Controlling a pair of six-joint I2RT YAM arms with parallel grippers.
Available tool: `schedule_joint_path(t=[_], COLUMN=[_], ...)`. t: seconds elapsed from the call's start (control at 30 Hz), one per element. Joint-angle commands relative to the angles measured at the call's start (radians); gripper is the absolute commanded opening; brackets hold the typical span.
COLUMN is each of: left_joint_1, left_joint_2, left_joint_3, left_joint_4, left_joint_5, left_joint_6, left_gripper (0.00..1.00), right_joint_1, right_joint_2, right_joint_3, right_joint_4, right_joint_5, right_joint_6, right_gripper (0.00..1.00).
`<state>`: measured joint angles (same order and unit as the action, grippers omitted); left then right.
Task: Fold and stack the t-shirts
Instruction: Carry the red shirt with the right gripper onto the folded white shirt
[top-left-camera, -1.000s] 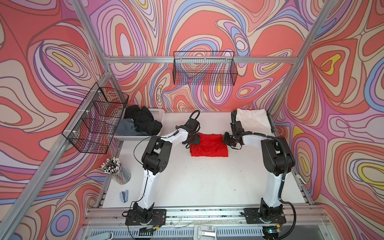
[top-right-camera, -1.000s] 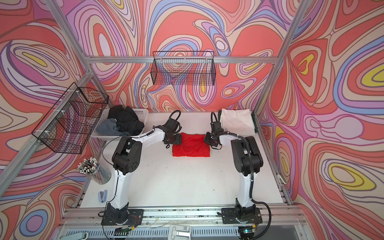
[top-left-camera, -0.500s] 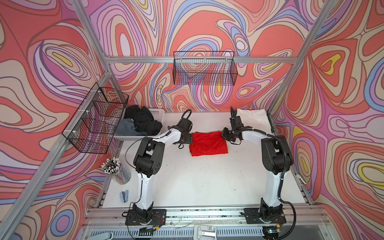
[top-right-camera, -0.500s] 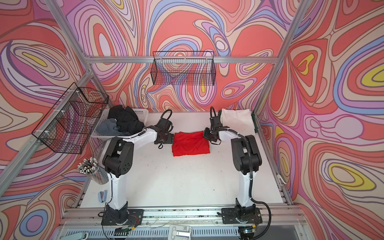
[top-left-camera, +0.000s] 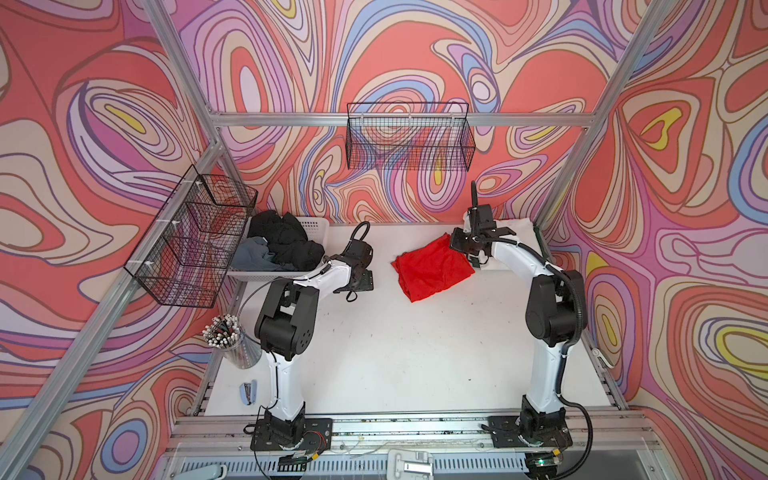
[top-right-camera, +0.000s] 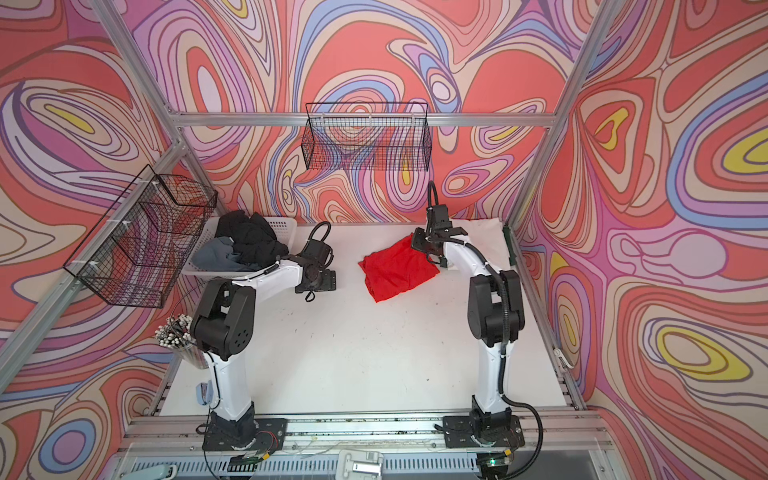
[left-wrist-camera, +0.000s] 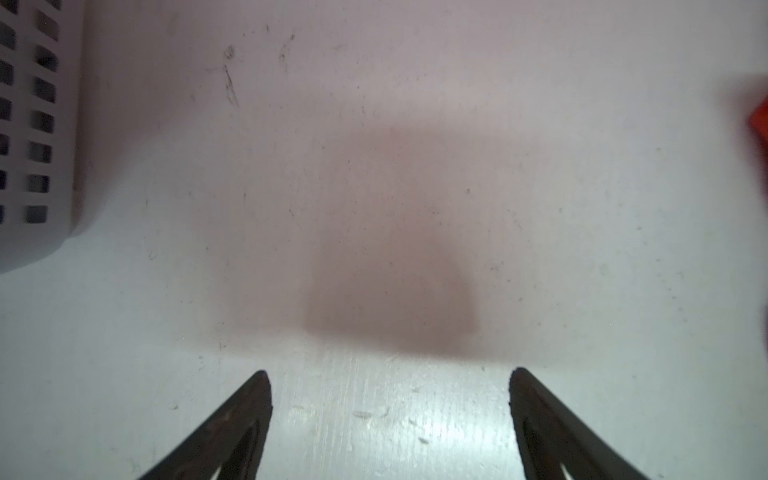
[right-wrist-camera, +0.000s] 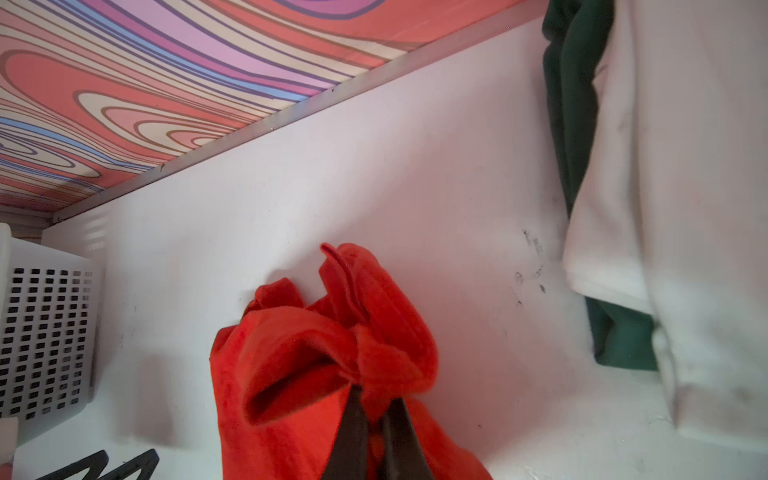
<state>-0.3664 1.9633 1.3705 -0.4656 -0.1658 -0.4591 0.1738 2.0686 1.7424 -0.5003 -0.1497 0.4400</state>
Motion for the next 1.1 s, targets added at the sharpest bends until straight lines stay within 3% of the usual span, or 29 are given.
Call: schedule_joint_path(t=[0.0,0.3,0.53,1.07], left_joint_1=[0.0,0.0,0.0,-0.002], left_joint_2=[-0.093,-0.208,-0.271,-0.307], left_joint_3=[-0.065,-0.203,-0.244,-0.263], left_joint_4=[0.036,0.118,0.136,0.141], left_joint_5=[0.037,0.13,0.161,0.171], left_joint_6=[-0.035,-0.079,-0.088,-0.107], left_gripper=[0.89,0.92,1.0,1.0], right_joint_1=[-0.016,-0.058,-0.095,-0.253], right_joint_2=[0.044,0.066,0.058,0.102], right_joint_3=[0.072,0.226,0.315,0.445], right_joint_4=[-0.053,-0.132,-0.158,-0.149], right_joint_5=[0.037,0.069,0.088,0.077], right_joint_6=[-0.037,-0.063,-0.076,-0.13], right_gripper=[0.0,0.0,0.0,0.0])
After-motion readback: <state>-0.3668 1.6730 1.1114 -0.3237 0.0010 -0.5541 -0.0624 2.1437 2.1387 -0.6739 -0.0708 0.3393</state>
